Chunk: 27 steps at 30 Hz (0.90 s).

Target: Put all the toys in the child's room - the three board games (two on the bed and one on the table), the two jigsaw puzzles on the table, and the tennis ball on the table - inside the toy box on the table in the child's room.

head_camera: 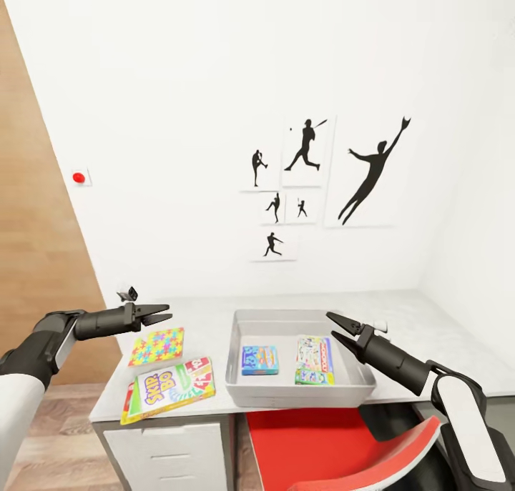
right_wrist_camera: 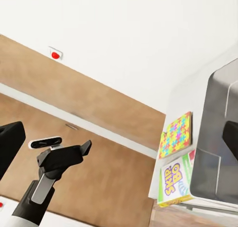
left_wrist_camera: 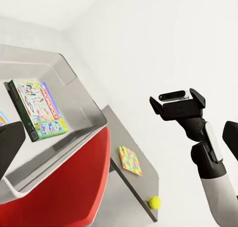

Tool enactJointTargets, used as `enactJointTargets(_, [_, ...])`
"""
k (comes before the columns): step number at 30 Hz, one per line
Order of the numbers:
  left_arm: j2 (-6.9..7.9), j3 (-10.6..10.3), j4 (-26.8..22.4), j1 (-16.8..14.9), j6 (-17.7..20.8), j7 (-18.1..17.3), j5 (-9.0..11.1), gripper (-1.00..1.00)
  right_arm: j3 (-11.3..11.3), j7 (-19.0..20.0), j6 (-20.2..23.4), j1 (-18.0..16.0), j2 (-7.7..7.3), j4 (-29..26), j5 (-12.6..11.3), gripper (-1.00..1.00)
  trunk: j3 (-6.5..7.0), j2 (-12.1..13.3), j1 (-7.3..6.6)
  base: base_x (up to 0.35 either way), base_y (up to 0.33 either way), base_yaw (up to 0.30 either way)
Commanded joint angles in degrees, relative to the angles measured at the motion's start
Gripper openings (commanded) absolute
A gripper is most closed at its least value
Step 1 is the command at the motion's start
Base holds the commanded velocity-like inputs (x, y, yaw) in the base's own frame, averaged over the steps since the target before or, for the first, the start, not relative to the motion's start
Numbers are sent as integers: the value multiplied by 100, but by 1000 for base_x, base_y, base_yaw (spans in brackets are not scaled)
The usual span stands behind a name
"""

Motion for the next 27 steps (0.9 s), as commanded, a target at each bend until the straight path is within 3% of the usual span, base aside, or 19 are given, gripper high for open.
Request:
enactJointTargets(1, [0,0,1,-1,61,-21,-1,100,-8,59,22,-2,1,3,57,100,5,-4,2,-21,32,14])
enactJointTargets(11, [-1,-4,1,-1,61,-21,-1,100,-8,29,13,-1,-1,57,102,100,29,-4,2,-7,11,5])
enactJointTargets(17, [28,2,1,-10,56,-16,-1,100,-128,-165,-180,-4,0,-118,84,100,29,-4,2,0,38,0])
enactJointTargets(23, [30,5,1,-10,60,-21,-1,100,-203,-358,-375,15,-61,65,295,100,29,-4,2,0,43,0])
enactJointTargets(27, [39,5,1,-10,61,-21,-1,100,-226,-227,-499,18,-94,93,429,100,29,-4,2,0,106,0])
